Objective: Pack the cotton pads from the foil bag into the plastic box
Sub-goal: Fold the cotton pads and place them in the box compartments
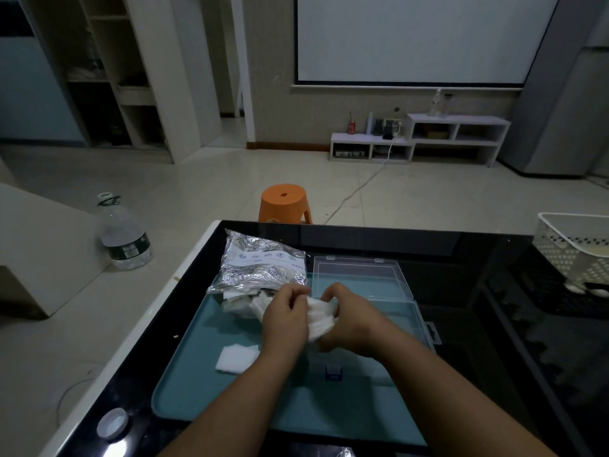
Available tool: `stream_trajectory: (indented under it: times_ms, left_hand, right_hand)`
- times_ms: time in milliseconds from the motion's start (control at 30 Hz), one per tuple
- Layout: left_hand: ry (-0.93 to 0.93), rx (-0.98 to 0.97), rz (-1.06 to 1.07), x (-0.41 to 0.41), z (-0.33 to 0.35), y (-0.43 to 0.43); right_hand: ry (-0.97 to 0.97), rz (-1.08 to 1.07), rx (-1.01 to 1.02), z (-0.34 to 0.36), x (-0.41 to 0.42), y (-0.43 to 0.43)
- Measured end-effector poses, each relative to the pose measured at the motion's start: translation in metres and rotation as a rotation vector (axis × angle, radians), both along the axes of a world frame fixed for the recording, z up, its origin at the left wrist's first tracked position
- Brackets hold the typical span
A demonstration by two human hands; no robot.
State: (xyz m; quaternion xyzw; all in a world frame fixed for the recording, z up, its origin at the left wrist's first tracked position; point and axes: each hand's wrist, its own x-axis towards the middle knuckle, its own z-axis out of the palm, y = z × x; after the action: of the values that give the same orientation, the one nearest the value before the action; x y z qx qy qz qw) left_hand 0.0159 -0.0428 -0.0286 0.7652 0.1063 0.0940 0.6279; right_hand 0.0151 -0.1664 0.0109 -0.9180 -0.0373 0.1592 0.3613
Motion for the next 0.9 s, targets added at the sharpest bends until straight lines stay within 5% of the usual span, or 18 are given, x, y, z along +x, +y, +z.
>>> stream_trajectory:
  times_ms: [900]
  left_hand:
    - [0.095, -0.137, -0.035, 0.000, -0.003, -0.006]
  right_hand:
    - [-0.143, -0.028, -0.079, -0.010, -0.005, 0.007]
